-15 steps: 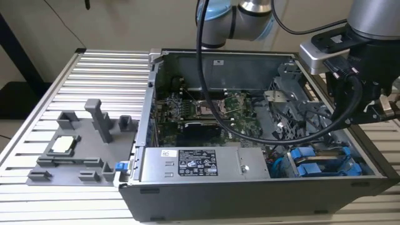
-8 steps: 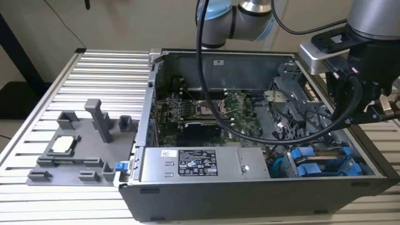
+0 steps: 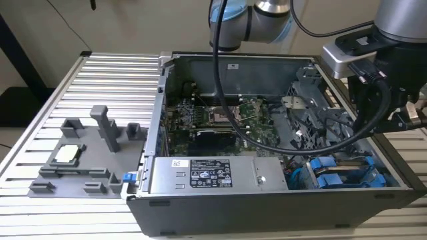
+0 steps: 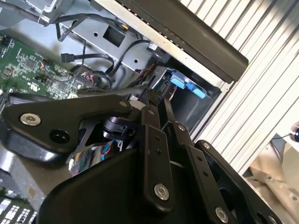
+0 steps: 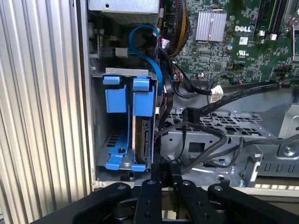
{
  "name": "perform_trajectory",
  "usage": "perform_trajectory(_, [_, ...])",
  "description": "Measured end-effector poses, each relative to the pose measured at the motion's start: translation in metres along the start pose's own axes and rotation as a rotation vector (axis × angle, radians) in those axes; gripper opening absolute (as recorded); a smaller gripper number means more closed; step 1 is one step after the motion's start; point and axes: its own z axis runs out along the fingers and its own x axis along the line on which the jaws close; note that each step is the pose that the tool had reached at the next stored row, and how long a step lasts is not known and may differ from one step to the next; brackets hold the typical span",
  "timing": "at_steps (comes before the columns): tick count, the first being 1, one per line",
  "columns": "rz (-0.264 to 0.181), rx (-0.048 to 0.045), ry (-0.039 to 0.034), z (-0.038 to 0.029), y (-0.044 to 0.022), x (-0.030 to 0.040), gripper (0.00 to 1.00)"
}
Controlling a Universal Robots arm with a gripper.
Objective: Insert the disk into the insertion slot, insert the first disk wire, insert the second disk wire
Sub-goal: 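Insert the first disk wire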
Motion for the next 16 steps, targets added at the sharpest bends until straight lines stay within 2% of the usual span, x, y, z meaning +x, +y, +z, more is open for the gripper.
perform_trajectory(14, [0.001, -0.1605, -0.005, 0.009, -0.0267, 0.0054, 0.19])
perform_trajectory(16, [0.001, -0.1805, -0.0056, 0.0101, -0.0293, 0.0061, 0.19])
